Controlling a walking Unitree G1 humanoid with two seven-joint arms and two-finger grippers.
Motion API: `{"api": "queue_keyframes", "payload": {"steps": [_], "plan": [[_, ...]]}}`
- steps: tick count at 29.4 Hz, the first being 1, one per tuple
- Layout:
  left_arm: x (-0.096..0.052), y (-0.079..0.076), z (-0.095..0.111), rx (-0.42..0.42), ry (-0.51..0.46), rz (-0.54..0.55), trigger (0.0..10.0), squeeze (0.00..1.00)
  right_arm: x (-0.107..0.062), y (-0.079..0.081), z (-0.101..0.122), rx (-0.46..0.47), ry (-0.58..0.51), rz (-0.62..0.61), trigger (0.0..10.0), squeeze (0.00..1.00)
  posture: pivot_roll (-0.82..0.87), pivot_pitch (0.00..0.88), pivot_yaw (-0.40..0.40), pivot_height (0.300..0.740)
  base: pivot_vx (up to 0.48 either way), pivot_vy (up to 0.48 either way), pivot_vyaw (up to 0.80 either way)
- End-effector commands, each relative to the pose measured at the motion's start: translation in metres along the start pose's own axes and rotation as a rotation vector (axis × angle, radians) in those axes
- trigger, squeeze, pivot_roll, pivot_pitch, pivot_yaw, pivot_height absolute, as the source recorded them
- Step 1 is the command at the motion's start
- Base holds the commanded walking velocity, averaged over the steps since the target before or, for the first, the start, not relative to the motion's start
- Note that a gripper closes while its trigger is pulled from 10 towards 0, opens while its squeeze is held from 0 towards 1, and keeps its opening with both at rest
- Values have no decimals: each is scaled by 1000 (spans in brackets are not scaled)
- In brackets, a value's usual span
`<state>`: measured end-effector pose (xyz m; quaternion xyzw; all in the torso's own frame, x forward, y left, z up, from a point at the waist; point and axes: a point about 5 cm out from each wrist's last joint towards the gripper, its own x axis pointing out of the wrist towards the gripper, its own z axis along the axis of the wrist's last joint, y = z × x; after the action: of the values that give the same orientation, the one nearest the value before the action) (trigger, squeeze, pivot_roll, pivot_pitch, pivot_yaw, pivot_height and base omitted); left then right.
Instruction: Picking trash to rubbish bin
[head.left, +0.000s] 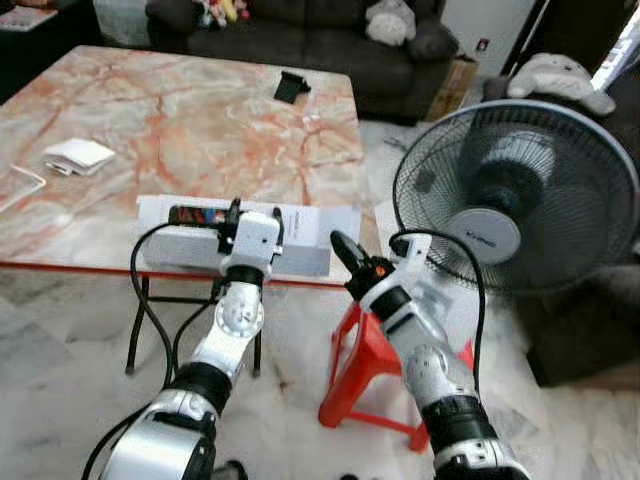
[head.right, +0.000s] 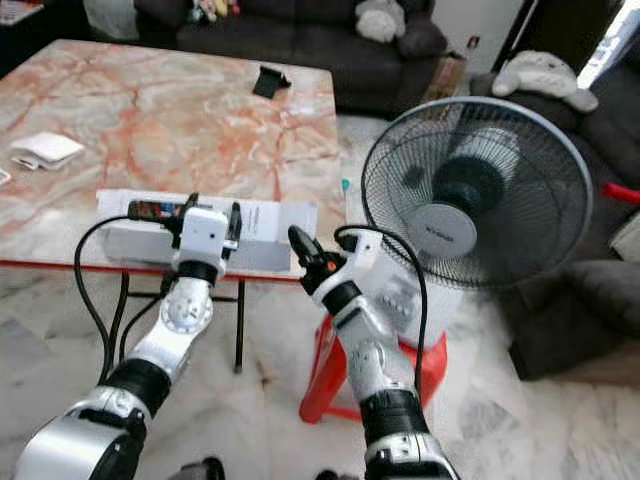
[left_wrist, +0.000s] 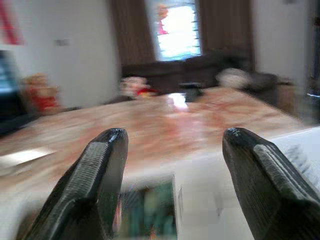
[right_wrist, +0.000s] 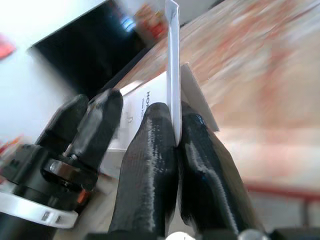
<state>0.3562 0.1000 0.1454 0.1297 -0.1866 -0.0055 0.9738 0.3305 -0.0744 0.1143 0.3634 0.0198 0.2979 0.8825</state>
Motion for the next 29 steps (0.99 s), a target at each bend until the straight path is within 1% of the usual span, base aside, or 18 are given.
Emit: {"api": "queue_keyframes", "payload": {"steps": [1, 12, 13, 15, 16, 17, 18, 20, 21, 22, 23, 24, 25, 26, 27, 29], "plan": [[-1, 3, 0, -3, -5, 10, 10000, 0, 4, 6, -1, 2, 3, 19, 10000, 0, -58, 19, -101, 740, -311, 0, 0], [-2, 2, -1, -8, 1, 9, 10000, 0, 1, 3, 0, -2, 1, 6, 10000, 0, -60, 22, -103, 740, -296, 0, 0], [-2, 2, -2, -10, 5, 9, 10000, 0, 0, 1, 1, -5, 0, 1, 10000, 0, -60, 22, -103, 740, -270, 0, 0], [-5, 3, -7, -20, 31, 12, 10000, 0, -4, -6, 5, -21, -7, -32, 10000, 0, -63, 23, -104, 740, 0, 0, 0], [-8, 3, -12, -29, 57, 15, 10000, 0, -9, -15, 10, -33, -16, -69, 10000, 0, -63, 23, -104, 740, 0, 0, 0], [-9, 3, -13, -31, 64, 16, 10000, 0, -10, -17, 11, -38, -18, -80, 10000, 0, -65, 24, -105, 740, 0, 0, 0], [-11, 4, -16, -32, 80, 16, 10000, 0, -14, -24, 14, -55, -23, -113, 10000, 0, -65, 24, -105, 740, 0, 0, 0], [-19, 5, -30, -51, 159, 11, 10000, 0, -29, -49, 26, -86, -49, -250, 10000, 0, -65, 24, -105, 740, 0, 0, 0], [-19, 5, -30, -51, 159, 11, 10000, 0, -29, -49, 26, -86, -49, -250, 10000, 0, -65, 24, -105, 740, 0, 0, 0], [-24, 3, -37, -66, 205, -3, 10000, 0, -37, -61, 31, -104, -59, -322, 10000, 0, -67, 28, -108, 740, 0, 0, 0], [-24, 3, -37, -66, 205, -3, 10000, 0, -37, -61, 31, -104, -59, -322, 10000, 0, -67, 28, -108, 740, 0, 0, 0], [-32, 2, -46, -69, 255, -17, 10000, 0, -51, -79, 38, -124, -67, -438, 10000, 0, -69, 27, -108, 740, 0, 0, 0], [-36, 2, -52, -73, 289, -28, 10000, 0, -60, -88, 41, -128, -70, -504, 10000, 0, -69, 27, -108, 740, 0, 0, 0], [-47, 1, -62, -70, 353, -36, 10000, 0, -82, -108, 46, -175, -43, -652, 10000, 0, -69, 27, -108, 740, 0, 0, 0], [-47, 1, -62, -70, 353, -36, 10000, 0, -82, -108, 46, -175, -43, -652, 10000, 0, -69, 27, -108, 740, 0, 0, 0], [-55, 0, -71, -71, 408, -45, 10000, 0, -100, -120, 47, -207, -22, -744, 10000, 0, -69, 27, -108, 740, 0, 0, 0]]}}
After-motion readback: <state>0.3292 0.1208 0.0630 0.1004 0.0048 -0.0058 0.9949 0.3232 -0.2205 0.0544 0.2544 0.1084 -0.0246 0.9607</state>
